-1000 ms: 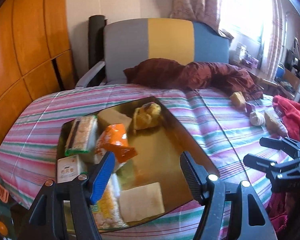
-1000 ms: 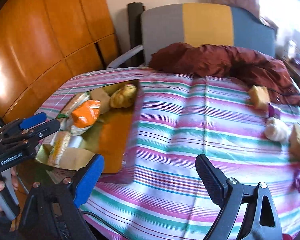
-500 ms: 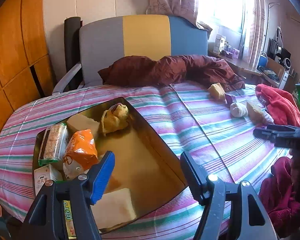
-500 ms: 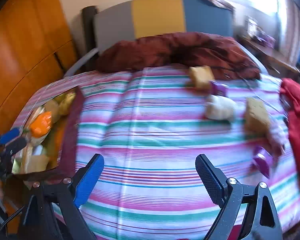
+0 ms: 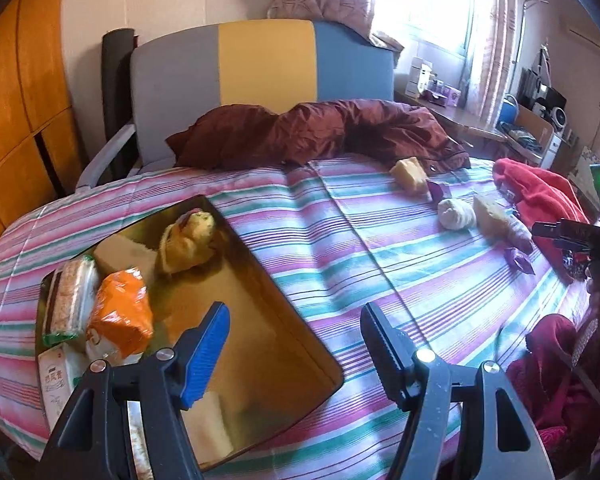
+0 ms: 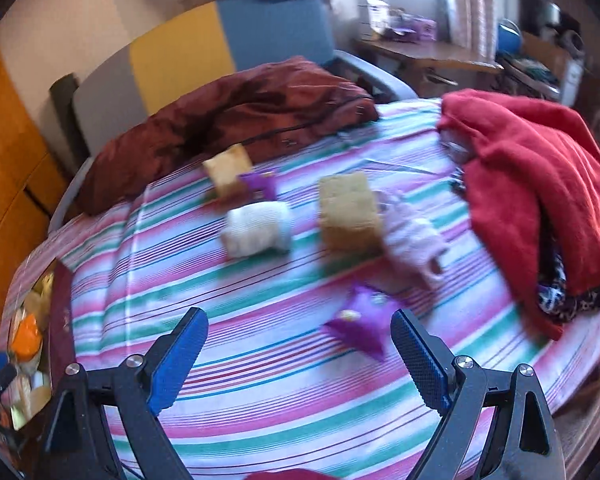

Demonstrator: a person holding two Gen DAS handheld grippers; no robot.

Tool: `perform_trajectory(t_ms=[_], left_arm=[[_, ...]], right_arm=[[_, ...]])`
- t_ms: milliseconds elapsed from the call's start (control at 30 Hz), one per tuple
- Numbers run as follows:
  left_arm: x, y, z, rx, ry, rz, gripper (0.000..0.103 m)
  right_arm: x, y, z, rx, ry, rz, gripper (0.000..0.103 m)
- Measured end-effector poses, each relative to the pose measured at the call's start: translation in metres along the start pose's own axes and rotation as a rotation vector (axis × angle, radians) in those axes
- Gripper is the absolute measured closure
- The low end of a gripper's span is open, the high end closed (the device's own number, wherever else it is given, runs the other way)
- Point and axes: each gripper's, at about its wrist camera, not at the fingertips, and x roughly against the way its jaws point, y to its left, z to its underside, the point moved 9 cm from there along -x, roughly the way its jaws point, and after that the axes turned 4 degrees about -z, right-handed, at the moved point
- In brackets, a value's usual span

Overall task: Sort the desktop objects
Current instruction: 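Move both grippers back over the remaining items on the bed, then grasp the purple snack packet with the right gripper while the left grasps the white sock bundle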

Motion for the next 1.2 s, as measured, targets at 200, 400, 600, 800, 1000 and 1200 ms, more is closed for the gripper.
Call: perform_trajectory(t_ms=[200, 400, 600, 800, 1000, 1200], left_arm=[[-0.009, -0.018, -0.010, -0.024, 0.002, 0.027, 0.034], [-0.017, -0.043, -0.023, -0.054, 0.003, 0.067, 0.034], [-0.029, -0.071, -0.035, -0.094, 0.013, 0.107, 0.034], [-0.049, -0.106, -0.050, -0.131, 0.044, 0.166, 0.034], [-0.079, -0.154, -0.060, -0.164, 0.108, 0.250, 0.034], [-0.120, -0.196, -0.065, -0.149, 0.211, 0.332, 0.034]], right_arm=[[-0.010, -0.025, 0.011, 0.021, 0.080, 0.032, 0.021], [-0.034, -0.034, 0.018, -0.020, 0.154, 0.032, 0.022], [-0.066, -0.053, 0.025, -0.165, 0.206, 0.024, 0.022], [-0.071, -0.059, 0.026, -0.149, 0.212, 0.049, 0.034], [-0.070, -0.052, 0.026, -0.054, 0.211, 0.091, 0.060], [-0.069, -0.041, 0.026, -0.002, 0.213, 0.074, 0.060]])
